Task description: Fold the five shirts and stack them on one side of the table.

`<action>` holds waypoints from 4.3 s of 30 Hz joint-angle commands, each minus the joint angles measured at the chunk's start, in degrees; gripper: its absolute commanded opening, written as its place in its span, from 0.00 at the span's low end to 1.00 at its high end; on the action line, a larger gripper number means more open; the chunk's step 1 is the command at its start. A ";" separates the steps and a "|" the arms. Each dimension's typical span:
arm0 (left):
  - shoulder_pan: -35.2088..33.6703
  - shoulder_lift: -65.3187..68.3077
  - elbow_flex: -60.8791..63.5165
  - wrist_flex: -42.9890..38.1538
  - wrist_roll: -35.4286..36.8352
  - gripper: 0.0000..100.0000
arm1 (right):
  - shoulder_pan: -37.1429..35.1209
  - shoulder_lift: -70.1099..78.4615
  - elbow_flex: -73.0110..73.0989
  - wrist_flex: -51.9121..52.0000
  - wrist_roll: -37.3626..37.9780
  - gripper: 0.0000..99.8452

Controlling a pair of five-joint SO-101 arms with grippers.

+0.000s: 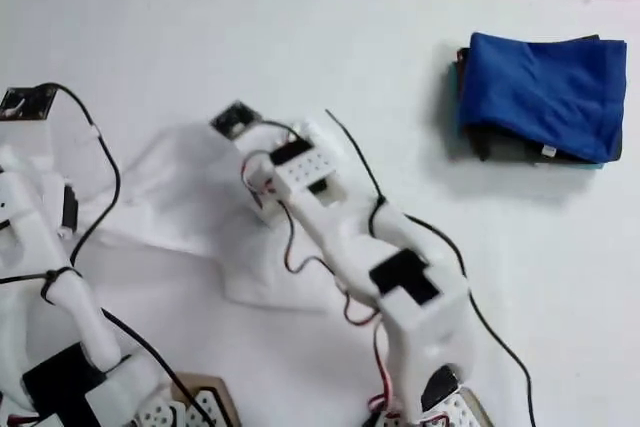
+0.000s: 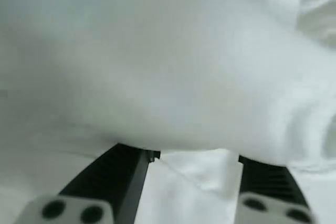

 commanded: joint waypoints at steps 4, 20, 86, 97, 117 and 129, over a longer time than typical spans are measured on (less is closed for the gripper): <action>-0.26 -0.62 -0.66 -0.97 -0.26 0.03 | 4.53 8.92 -24.79 7.60 -0.44 0.25; -0.18 -0.62 -0.66 -3.34 -0.09 0.03 | 4.62 6.64 -43.78 38.64 -4.92 0.28; -0.26 -0.26 -0.04 -2.90 -0.26 0.03 | 7.25 -2.95 5.63 11.56 -4.57 0.01; -0.18 -0.26 9.01 -2.55 -1.14 0.03 | 16.66 -23.96 10.20 16.57 -0.88 0.02; -2.02 -0.18 -8.48 13.54 -17.23 0.29 | 17.19 -31.25 21.89 12.79 2.73 0.02; -1.49 -0.26 22.99 -15.91 -22.24 0.28 | 17.19 -31.34 21.89 12.70 2.81 0.02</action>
